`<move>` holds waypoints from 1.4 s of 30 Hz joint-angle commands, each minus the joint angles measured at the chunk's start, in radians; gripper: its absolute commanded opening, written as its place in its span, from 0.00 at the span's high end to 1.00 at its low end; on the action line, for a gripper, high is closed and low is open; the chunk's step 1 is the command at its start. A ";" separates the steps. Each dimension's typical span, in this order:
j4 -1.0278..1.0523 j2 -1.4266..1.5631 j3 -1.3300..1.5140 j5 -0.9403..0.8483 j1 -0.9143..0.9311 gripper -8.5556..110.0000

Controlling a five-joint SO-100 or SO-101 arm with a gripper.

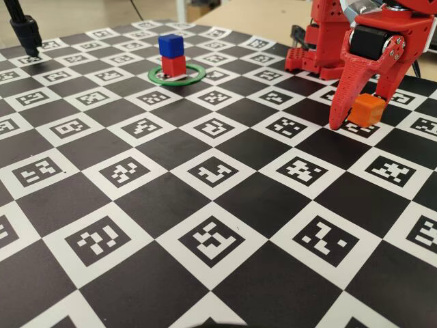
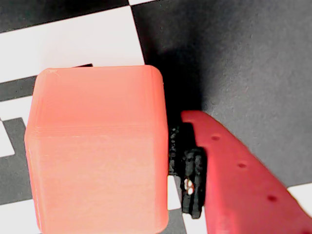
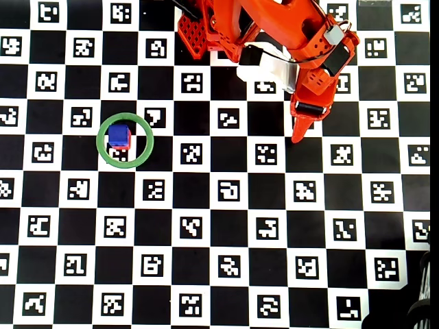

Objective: Grab the red cube then put it in the green circle then put the blue cube on top and finally the orange cube on top

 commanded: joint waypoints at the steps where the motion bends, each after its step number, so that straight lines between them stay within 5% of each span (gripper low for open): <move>1: -0.017 -0.002 0.011 -0.011 0.011 0.70; 25: 0.107 0.055 -0.078 -0.106 0.041 0.85; 35: 0.345 0.054 -0.264 -0.302 0.164 0.84; 42: 0.367 0.084 -0.328 -0.626 0.328 0.87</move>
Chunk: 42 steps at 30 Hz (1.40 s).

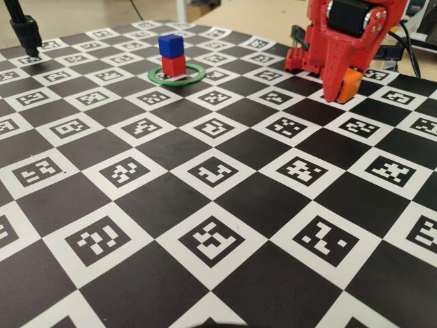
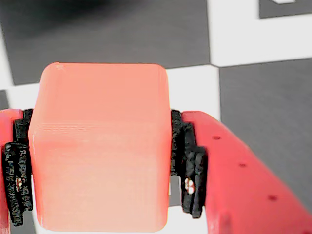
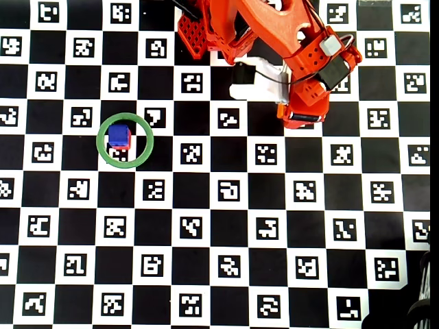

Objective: Grab the red cube then put it in the green circle then put the blue cube on top and finally the orange cube on top

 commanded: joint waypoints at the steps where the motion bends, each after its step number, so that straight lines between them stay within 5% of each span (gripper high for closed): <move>1: 0.021 0.074 -0.097 -0.235 0.103 0.87; 16: 0.278 0.077 -0.397 -0.867 0.604 0.88; 42: 0.457 -0.051 -0.772 -1.221 1.207 0.89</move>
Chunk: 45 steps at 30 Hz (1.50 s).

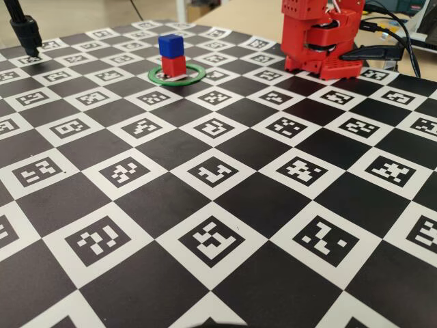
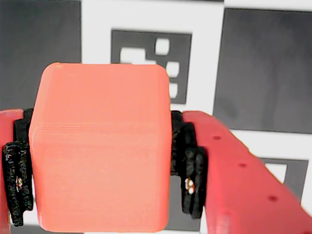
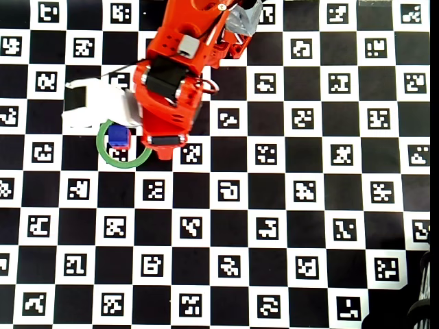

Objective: Grab the red cube then put it in the green circle then put the blue cube on top and finally the orange cube on top

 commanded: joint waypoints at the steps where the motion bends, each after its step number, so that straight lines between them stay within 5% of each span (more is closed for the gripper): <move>1: 0.029 -0.006 -0.104 -0.052 0.077 0.89; 45: -0.296 -0.051 0.212 -0.212 0.249 0.89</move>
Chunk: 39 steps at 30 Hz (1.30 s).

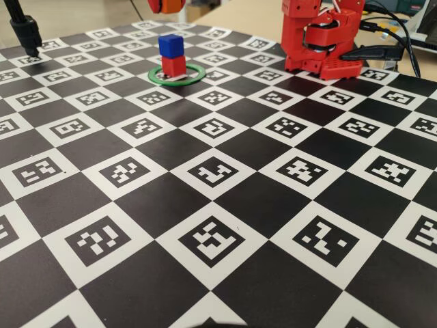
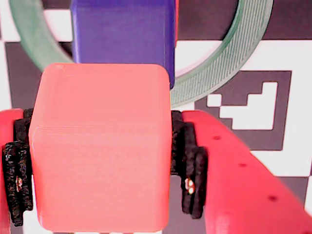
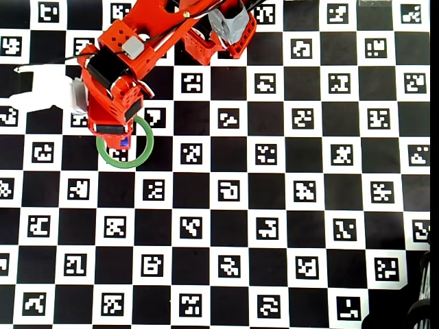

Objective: Grab the red cube then put it in the green circle then put the blue cube on top and finally the orange cube on top

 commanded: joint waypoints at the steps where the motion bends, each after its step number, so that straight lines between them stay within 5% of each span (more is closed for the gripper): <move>1: -0.040 0.014 0.002 -0.006 0.012 0.89; 39: -0.149 -0.018 0.107 0.002 0.020 0.89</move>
